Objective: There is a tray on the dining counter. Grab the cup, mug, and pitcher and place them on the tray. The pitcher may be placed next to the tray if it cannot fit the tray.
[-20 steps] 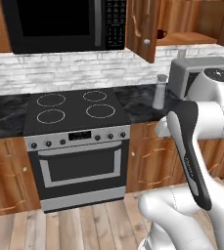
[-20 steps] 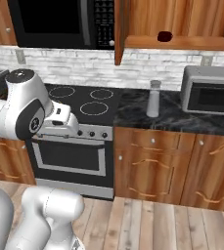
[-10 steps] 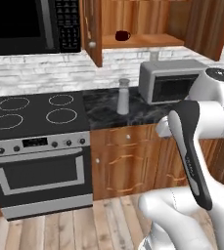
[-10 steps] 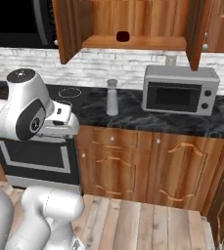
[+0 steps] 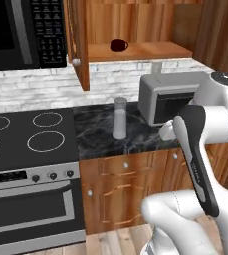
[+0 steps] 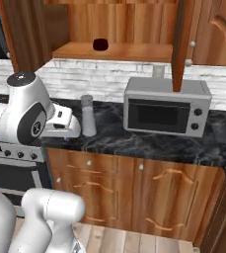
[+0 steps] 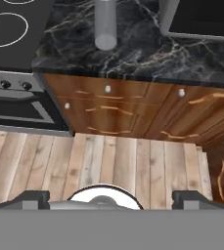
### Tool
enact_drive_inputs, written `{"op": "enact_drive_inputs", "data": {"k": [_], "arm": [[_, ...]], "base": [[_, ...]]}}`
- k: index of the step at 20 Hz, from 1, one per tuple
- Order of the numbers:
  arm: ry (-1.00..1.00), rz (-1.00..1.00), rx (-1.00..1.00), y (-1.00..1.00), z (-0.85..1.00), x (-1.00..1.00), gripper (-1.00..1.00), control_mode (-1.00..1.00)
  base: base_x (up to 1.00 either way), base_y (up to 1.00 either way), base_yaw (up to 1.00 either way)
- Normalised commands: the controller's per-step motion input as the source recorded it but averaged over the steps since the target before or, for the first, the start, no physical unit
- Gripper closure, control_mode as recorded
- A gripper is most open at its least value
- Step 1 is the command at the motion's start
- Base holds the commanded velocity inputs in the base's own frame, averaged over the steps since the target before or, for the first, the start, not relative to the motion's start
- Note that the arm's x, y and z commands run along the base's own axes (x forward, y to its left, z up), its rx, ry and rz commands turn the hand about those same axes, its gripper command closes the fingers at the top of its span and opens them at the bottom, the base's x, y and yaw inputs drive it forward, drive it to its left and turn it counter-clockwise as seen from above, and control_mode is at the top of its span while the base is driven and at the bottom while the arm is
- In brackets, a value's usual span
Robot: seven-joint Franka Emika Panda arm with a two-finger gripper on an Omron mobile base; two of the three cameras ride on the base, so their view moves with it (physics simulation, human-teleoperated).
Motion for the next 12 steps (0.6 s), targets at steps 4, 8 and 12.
{"op": "enact_drive_inputs", "data": {"k": [4, 8, 12], "arm": [[0.0, 0.0, 0.0, 0.0, 0.0, 0.0, -1.0, 1.0], [0.0, 0.0, 0.0, 0.0, 0.0, 0.0, -1.0, 1.0], [0.0, 0.0, 0.0, 0.0, 0.0, 0.0, -1.0, 1.0]], "base": [[0.94, -0.11, 0.0], [0.84, -0.09, 0.0], [0.63, -0.29, 0.0]]}}
